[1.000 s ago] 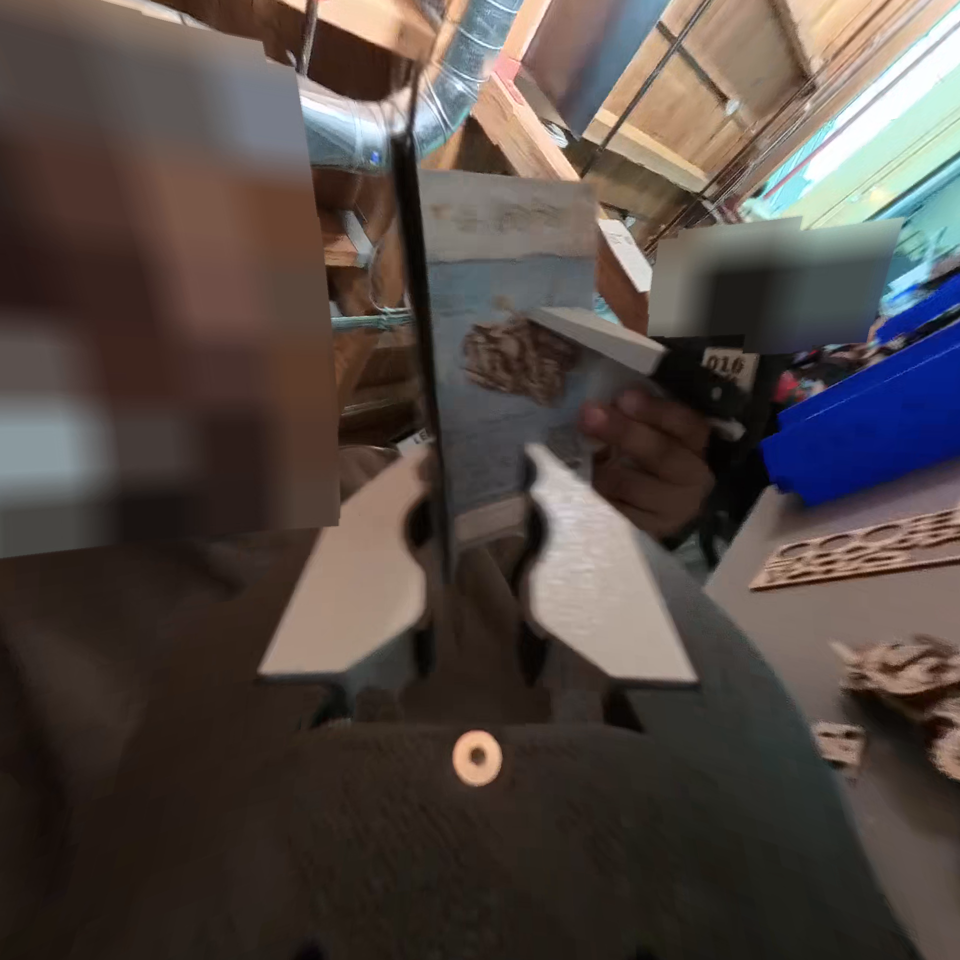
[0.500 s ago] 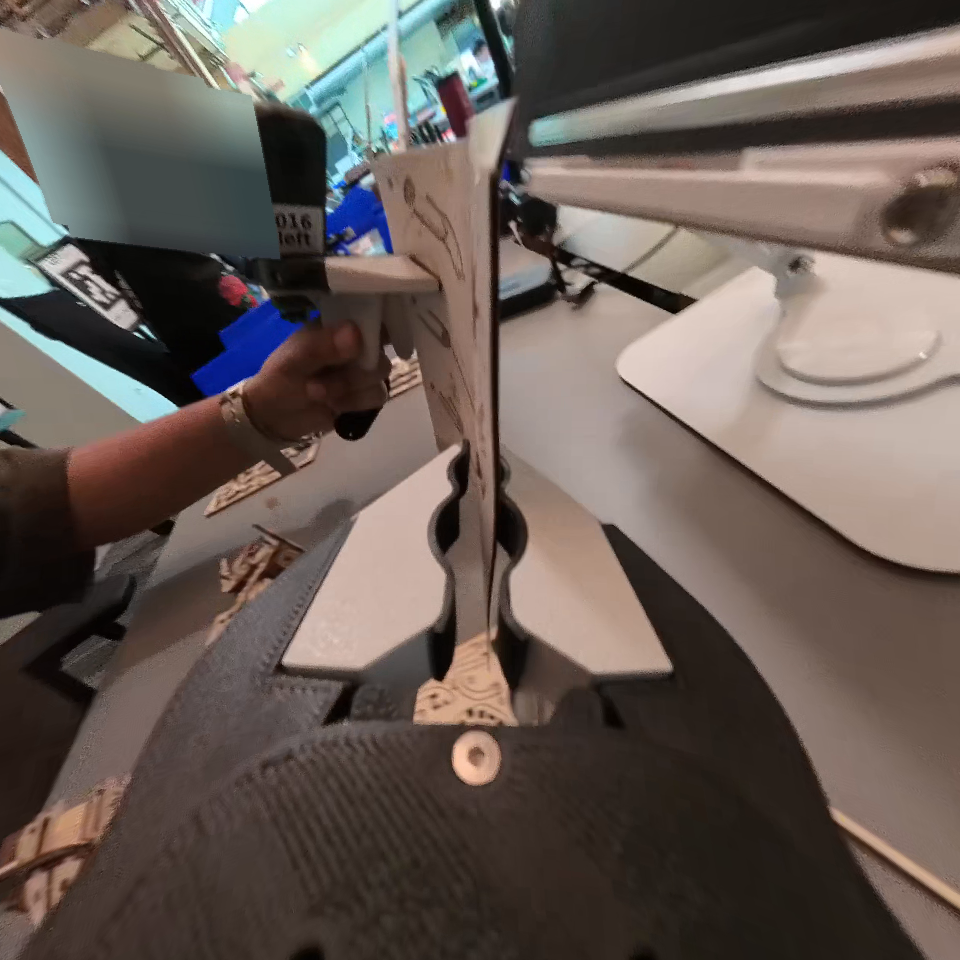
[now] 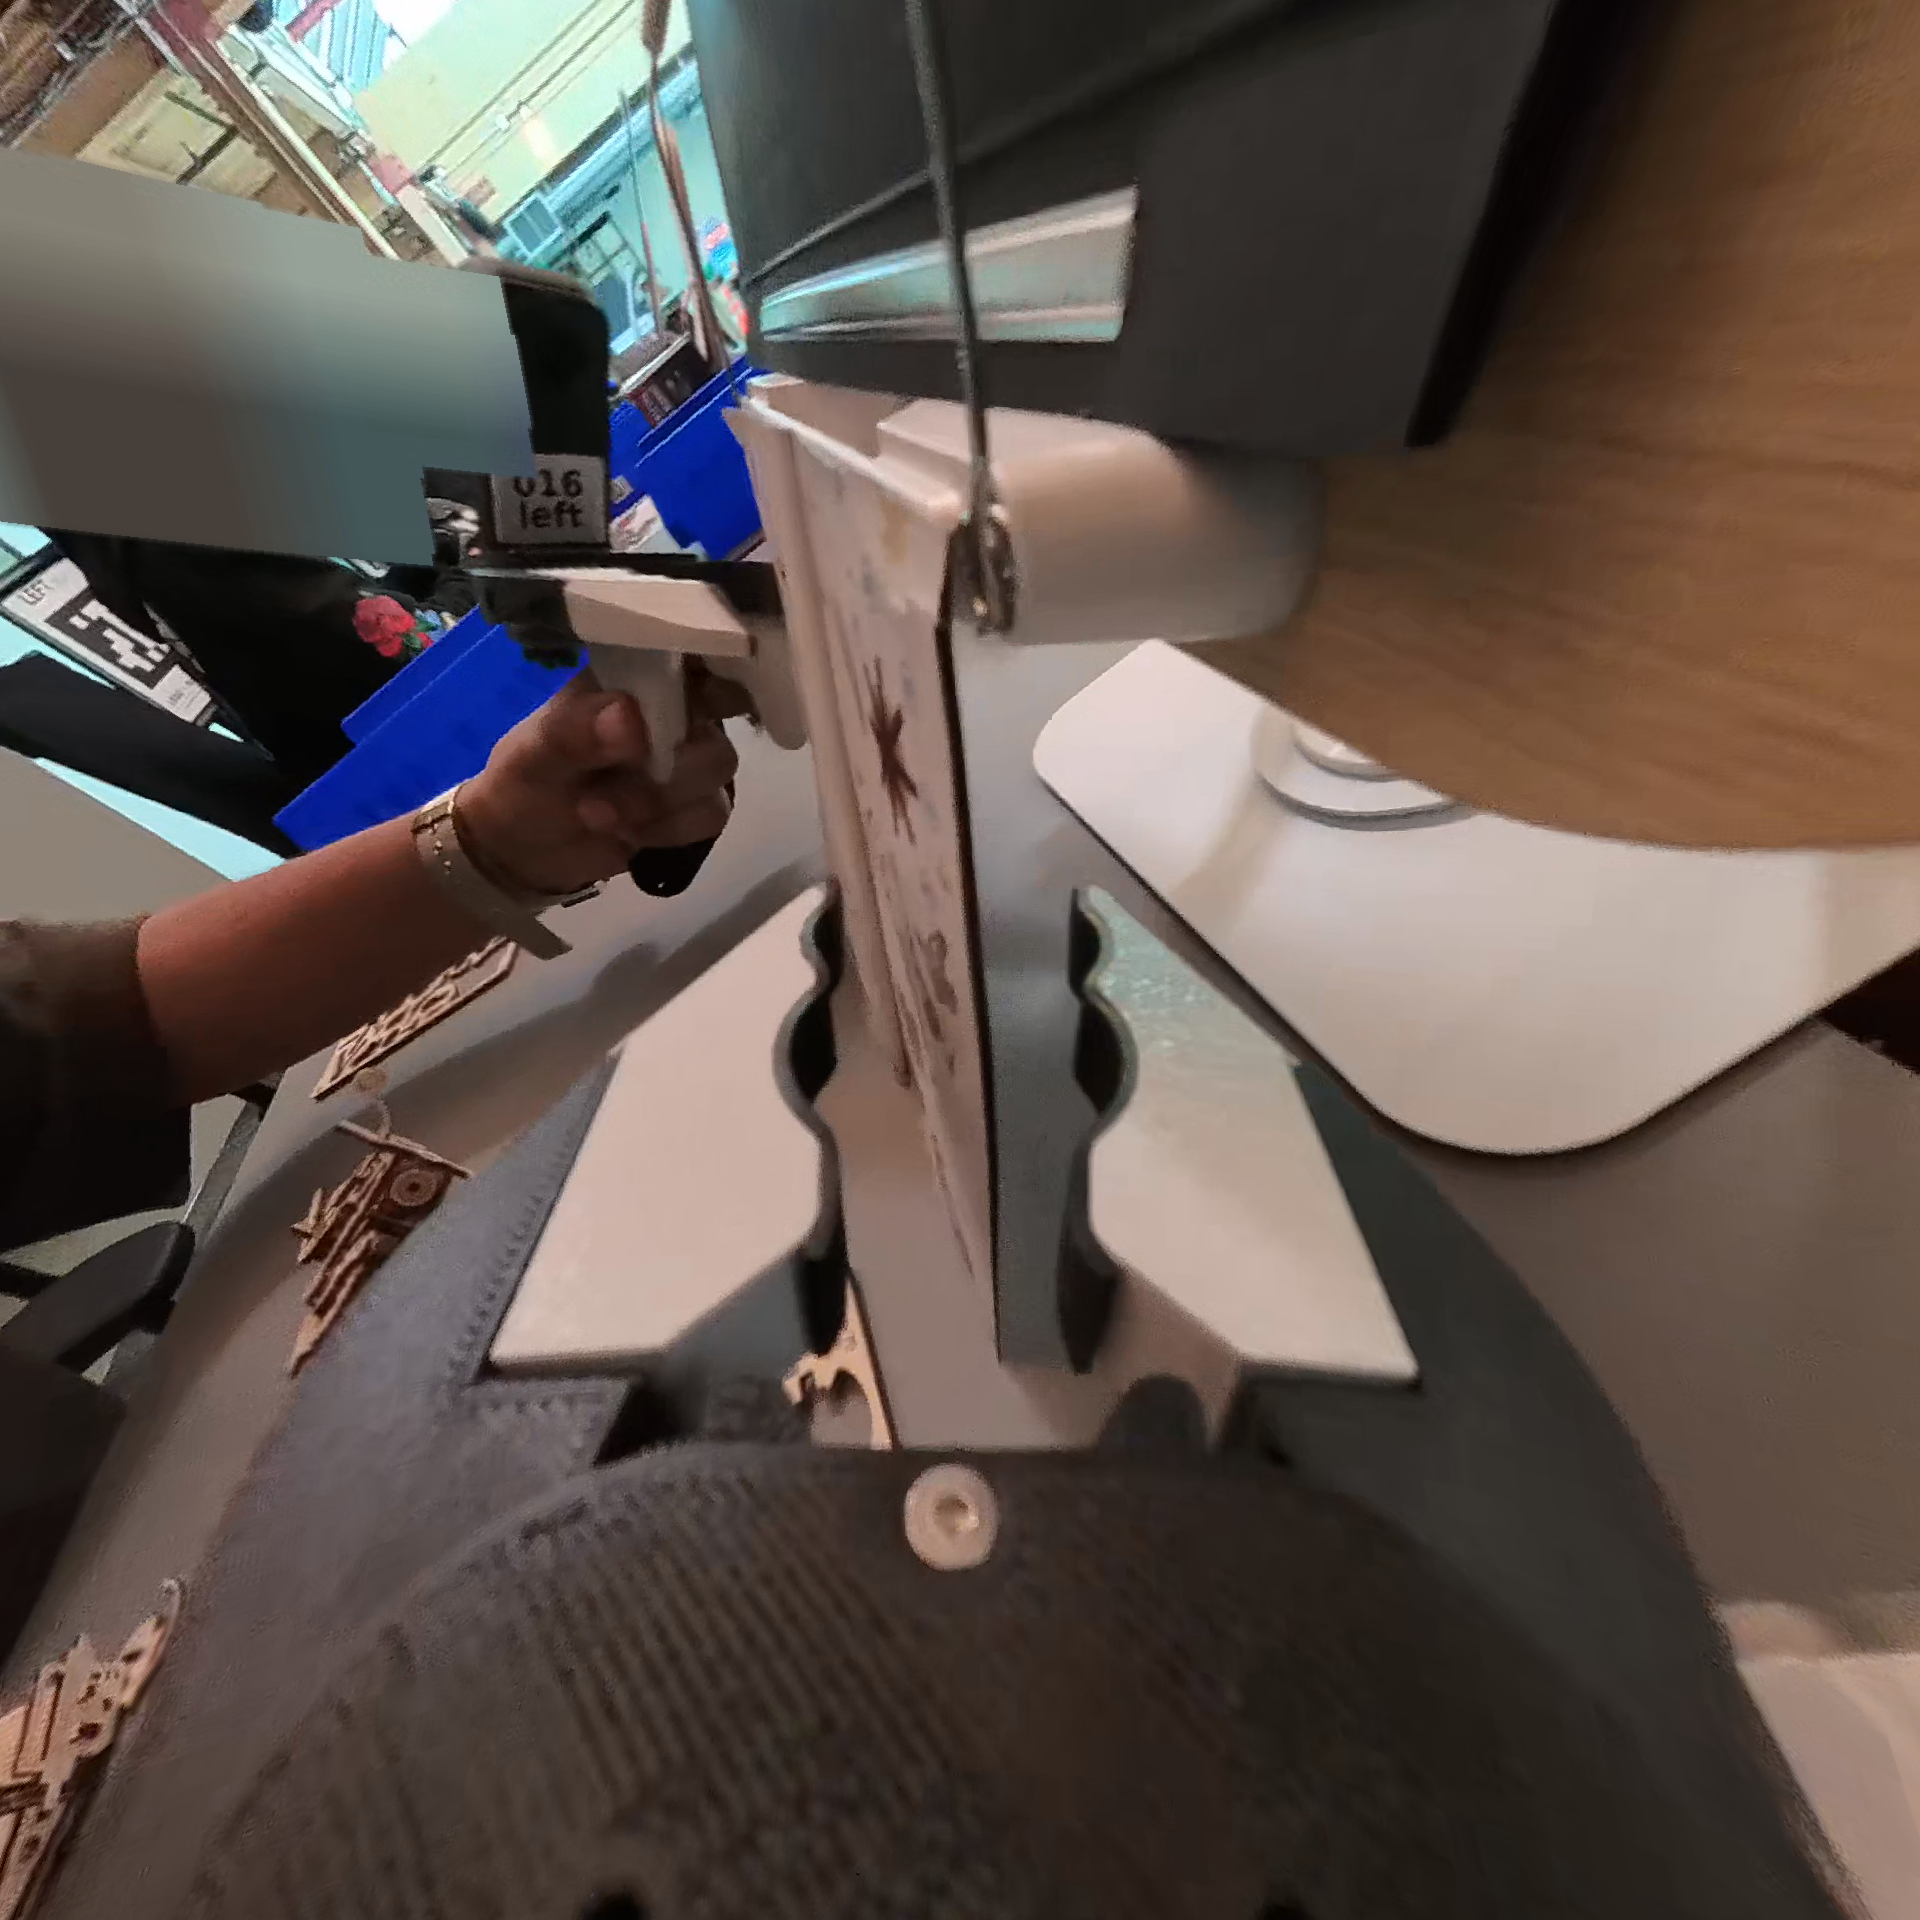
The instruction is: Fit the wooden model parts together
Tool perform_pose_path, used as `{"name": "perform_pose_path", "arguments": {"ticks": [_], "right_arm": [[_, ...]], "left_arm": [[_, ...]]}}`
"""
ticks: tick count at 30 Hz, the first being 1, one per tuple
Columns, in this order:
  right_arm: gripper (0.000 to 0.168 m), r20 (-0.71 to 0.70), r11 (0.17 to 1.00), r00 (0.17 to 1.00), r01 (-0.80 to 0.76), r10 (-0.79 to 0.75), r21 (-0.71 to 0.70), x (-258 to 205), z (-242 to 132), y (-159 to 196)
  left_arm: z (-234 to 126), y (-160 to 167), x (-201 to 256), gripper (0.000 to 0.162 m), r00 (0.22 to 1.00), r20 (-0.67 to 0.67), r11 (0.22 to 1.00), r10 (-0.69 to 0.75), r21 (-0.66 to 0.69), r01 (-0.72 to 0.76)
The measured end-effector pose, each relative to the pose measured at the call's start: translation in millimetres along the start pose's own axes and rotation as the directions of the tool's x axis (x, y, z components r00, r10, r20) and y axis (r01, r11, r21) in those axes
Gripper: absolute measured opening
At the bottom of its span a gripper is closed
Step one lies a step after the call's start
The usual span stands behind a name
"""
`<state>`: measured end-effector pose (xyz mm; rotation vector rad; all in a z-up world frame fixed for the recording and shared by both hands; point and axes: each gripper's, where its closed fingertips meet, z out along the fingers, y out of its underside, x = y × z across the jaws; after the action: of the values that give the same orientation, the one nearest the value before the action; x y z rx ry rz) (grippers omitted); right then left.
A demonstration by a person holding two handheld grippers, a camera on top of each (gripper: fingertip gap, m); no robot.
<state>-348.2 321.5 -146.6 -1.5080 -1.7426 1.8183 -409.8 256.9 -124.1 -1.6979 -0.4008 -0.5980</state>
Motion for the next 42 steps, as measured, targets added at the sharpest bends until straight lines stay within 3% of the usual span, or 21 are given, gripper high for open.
{"name": "perform_pose_path", "arguments": {"ticks": [7, 12, 17, 22, 24, 26, 29, 32, 36, 39, 42], "right_arm": [[0.067, -0.158, 0.996, 0.987, 0.039, -0.026, 0.076, -2, -46, -14], [0.067, -0.349, 0.930, 0.892, 0.348, -0.288, 0.122, -53, -110, -14], [0.066, -0.460, 0.856, 0.764, 0.517, -0.453, 0.015, -123, -134, 41], [0.064, -0.546, 0.792, 0.671, 0.610, -0.502, 0.021, -170, -141, 80], [0.065, -0.558, 0.777, 0.683, 0.621, -0.472, 0.103, -188, -145, 80], [0.068, -0.539, 0.762, 0.706, 0.625, -0.459, 0.170, -204, -148, 81], [0.084, -0.535, 0.799, 0.746, 0.568, -0.397, 0.198, -206, -151, 94], [0.070, -0.555, 0.815, 0.744, 0.548, -0.372, 0.189, -206, -157, 100], [0.003, -0.741, 0.833, 0.574, 0.553, -0.349, 0.036, -175, -184, 104], [0.000, -0.853, 0.838, 0.450, 0.545, -0.264, 0.029, -162, -212, 100], [0.004, -0.854, 0.809, 0.472, 0.577, -0.218, 0.113, -175, -221, 94]], "left_arm": [[-46, -23, 15, 0.049, 0.994, 0.096, 0.995, 0.055, 0.078, -0.063], [-101, -26, 85, 0.038, 0.902, 0.269, 0.928, 0.339, 0.063, -0.367], [-130, 24, 189, 0.039, 0.843, 0.302, 0.874, 0.446, 0.059, -0.483], [-114, 95, 264, 0.036, 0.939, 0.148, 0.919, 0.311, 0.204, -0.337], [-103, 128, 275, 0.036, 0.964, 0.090, 0.941, 0.252, 0.211, -0.266], [-97, 152, 285, 0.039, 0.959, 0.062, 0.932, 0.276, 0.226, -0.283], [-115, 162, 288, 0.044, 0.902, 0.239, 0.823, 0.359, 0.374, -0.427], [-136, 147, 285, 0.044, 0.833, 0.391, 0.720, 0.392, 0.433, -0.542], [-138, 146, 250, 0.000, 0.836, 0.444, 0.795, 0.323, 0.351, -0.494], [-142, 139, 234, 0.000, 0.859, 0.455, 0.836, 0.235, 0.357, -0.417], [-143, 131, 234, 0.000, 0.801, 0.510, 0.790, 0.312, 0.330, -0.517]]}}
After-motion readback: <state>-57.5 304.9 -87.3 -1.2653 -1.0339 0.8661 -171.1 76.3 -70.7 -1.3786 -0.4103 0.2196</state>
